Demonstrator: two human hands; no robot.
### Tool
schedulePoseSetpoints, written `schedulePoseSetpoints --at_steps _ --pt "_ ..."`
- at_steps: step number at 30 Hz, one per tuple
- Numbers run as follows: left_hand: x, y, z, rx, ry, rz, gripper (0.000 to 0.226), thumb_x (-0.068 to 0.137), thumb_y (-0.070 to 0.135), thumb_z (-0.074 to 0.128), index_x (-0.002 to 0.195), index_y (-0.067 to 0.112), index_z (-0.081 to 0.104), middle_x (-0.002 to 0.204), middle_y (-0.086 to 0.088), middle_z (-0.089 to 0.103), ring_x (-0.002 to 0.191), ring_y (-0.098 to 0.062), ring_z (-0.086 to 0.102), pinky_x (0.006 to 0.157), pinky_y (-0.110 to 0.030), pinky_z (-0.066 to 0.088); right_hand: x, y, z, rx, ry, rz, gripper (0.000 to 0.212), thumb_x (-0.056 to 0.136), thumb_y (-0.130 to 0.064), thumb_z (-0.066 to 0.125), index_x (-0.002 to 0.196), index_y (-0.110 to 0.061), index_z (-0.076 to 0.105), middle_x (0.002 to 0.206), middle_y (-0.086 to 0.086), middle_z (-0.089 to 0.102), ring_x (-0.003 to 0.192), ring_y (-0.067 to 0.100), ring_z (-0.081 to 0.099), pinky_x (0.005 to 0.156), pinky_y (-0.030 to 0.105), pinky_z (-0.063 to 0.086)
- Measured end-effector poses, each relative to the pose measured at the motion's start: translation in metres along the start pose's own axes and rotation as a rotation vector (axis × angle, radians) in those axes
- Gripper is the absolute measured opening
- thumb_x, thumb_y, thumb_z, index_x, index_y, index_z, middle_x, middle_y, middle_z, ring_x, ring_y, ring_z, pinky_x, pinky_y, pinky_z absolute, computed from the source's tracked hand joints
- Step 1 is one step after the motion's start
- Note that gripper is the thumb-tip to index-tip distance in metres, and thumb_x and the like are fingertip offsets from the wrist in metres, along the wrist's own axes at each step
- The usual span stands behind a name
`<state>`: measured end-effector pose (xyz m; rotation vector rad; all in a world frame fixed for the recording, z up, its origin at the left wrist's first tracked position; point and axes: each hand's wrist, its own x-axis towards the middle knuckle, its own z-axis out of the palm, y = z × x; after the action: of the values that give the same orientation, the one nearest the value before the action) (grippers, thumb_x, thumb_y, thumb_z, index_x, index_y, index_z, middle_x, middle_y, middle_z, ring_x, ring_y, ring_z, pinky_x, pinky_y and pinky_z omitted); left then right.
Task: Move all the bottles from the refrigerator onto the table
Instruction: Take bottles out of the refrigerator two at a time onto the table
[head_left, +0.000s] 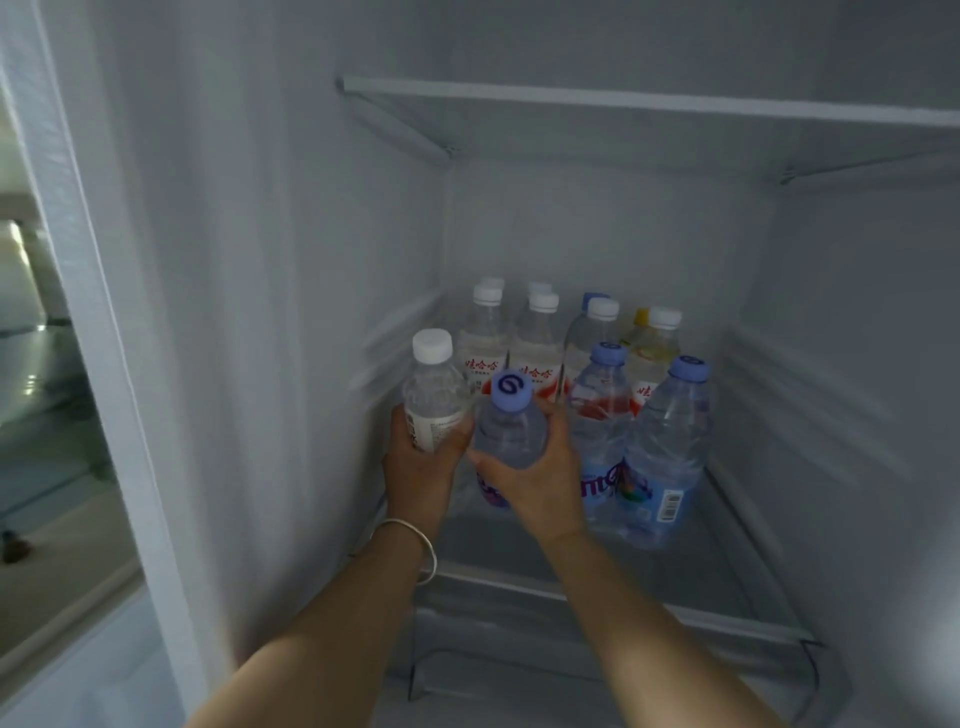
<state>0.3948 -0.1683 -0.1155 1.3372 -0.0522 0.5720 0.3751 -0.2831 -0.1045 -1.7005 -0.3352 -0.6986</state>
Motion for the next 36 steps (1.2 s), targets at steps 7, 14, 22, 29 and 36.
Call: schedulePoseSetpoints --at_steps 7,14,22,29,36 --pt "-0.02 0.023 0.0 -0.008 0.01 0.079 0.034 0.07 0.029 0.079 0.093 0.039 0.056 0.083 0.022 0.068 0.075 0.009 0.063 0.07 -0.017 0.05 -0.011 -0.027 -0.003 -0.032 0.11 -0.083 0.051 0.057 -0.049 0.076 0.1 -0.042 0.048 0.099 -0.017 0.062 0.093 -0.002 0.063 0.084 0.015 0.052" --pt "-0.075 0.089 -0.022 -0.017 -0.221 0.091 0.034 0.066 0.04 0.079 0.093 0.038 0.058 0.09 0.015 0.069 0.079 0.006 0.065 0.068 -0.012 0.05 -0.065 -0.104 -0.035 0.041 0.192 -0.01 0.037 0.065 -0.022 0.082 0.092 -0.031 0.058 0.079 -0.015 0.07 0.077 -0.007 0.066 0.067 0.008 0.048" --pt "-0.206 0.121 -0.079 0.116 -0.427 0.006 0.051 0.052 0.068 0.062 0.087 0.03 0.057 0.075 0.016 0.07 0.071 0.005 0.063 0.068 -0.027 0.051 -0.219 -0.175 -0.056 -0.111 0.484 0.12 0.035 0.053 -0.038 0.075 0.078 -0.02 0.057 0.063 -0.008 0.067 0.058 -0.005 0.062 0.055 0.007 0.044" --pt "-0.335 0.157 -0.087 0.092 -0.678 -0.128 0.06 0.051 0.07 0.061 0.094 0.028 0.056 0.083 0.012 0.069 0.082 -0.009 0.066 0.073 -0.032 0.052 -0.342 -0.238 -0.111 -0.301 0.705 0.31 0.025 0.073 -0.025 0.078 0.084 -0.021 0.057 0.074 -0.008 0.065 0.065 0.002 0.063 0.059 0.018 0.043" --pt "-0.487 0.225 -0.063 0.033 -0.872 -0.092 0.043 0.07 0.057 0.069 0.099 0.027 0.055 0.083 0.014 0.067 0.078 -0.001 0.062 0.063 -0.021 0.045 -0.459 -0.322 -0.203 -0.467 0.992 0.33 0.029 0.073 -0.032 0.077 0.093 -0.026 0.056 0.079 -0.016 0.063 0.075 0.005 0.063 0.067 0.022 0.046"
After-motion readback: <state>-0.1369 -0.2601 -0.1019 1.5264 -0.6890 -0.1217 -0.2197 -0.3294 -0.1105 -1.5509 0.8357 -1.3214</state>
